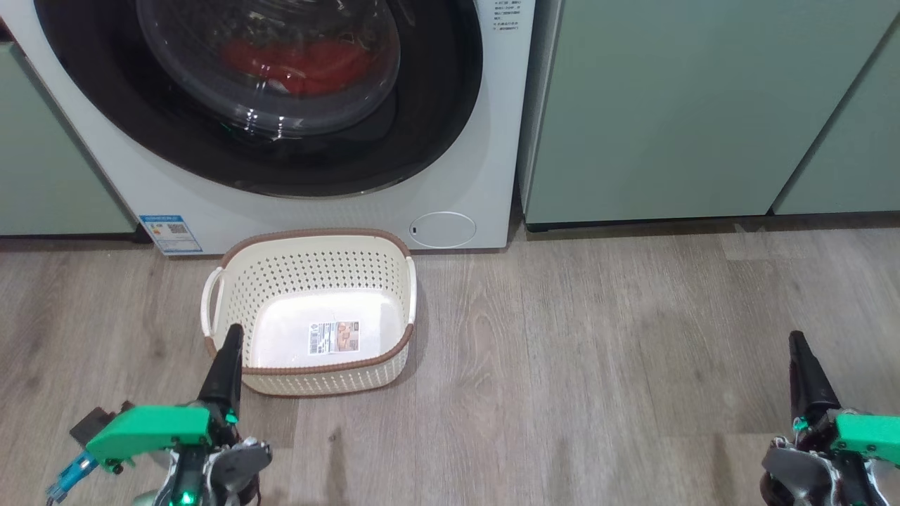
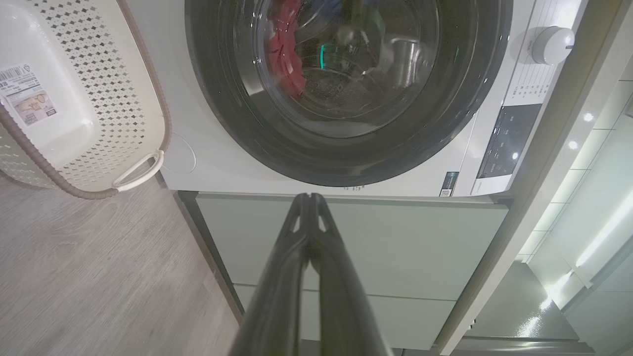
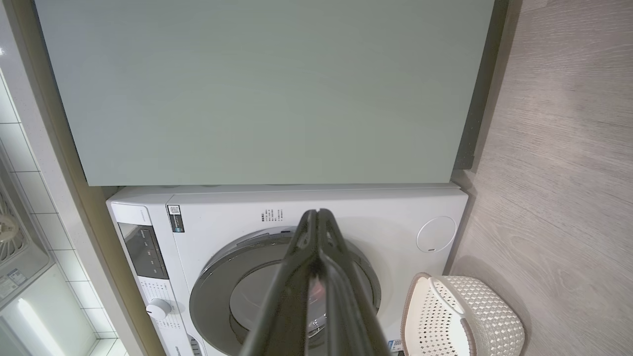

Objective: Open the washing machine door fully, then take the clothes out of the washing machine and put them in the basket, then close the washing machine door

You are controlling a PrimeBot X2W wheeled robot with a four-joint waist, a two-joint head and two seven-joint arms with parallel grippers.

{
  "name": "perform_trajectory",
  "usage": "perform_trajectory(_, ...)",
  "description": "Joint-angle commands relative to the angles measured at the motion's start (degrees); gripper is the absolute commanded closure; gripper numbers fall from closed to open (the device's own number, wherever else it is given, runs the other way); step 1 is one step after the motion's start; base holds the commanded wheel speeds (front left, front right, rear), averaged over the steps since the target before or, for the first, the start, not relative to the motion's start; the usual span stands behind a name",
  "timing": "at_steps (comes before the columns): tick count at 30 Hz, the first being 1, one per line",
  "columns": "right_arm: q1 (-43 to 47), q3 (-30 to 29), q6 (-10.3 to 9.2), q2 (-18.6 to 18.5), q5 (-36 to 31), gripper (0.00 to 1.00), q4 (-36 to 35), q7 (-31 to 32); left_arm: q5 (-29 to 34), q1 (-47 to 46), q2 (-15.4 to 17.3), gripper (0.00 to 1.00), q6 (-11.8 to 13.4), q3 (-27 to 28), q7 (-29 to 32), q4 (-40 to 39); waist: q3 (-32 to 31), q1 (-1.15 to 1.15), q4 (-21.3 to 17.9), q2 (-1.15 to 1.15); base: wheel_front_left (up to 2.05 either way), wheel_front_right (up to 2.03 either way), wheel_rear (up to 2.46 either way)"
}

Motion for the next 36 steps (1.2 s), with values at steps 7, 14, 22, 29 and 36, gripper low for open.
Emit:
perform_trajectory(7,-2.6,1.4,-0.03,-0.3,0.4,1.00,-2.4,0.3,-0.3,-3.1,0.3,1.00,0.0,1.8,0.3,-2.1,0.0,0.00,0.0,0.00,0.00,0.00,0.00)
perform_trajectory(14,-2.6,1.4,-0.03,-0.3,0.4,1.00,-2.4,0.3,-0.3,-3.1,0.3,1.00,0.0,1.8,0.3,-2.1,0.0,0.00,0.0,0.00,0.00,0.00,0.00)
perform_trajectory(22,-2.6,1.4,-0.03,-0.3,0.4,1.00,-2.4,0.3,-0.3,-3.1,0.3,1.00,0.0,1.8,0.3,-2.1,0.0,0.00,0.0,0.00,0.00,0.00,0.00)
perform_trajectory(29,-2.6,1.4,-0.03,-0.3,0.4,1.00,-2.4,0.3,-0.3,-3.1,0.3,1.00,0.0,1.8,0.3,-2.1,0.0,0.00,0.0,0.00,0.00,0.00,0.00)
perform_trajectory(36,-2.6,1.4,-0.03,-0.3,0.4,1.00,-2.4,0.3,-0.3,-3.1,0.3,1.00,0.0,1.8,0.3,-2.1,0.0,0.00,0.0,0.00,0.00,0.00,0.00)
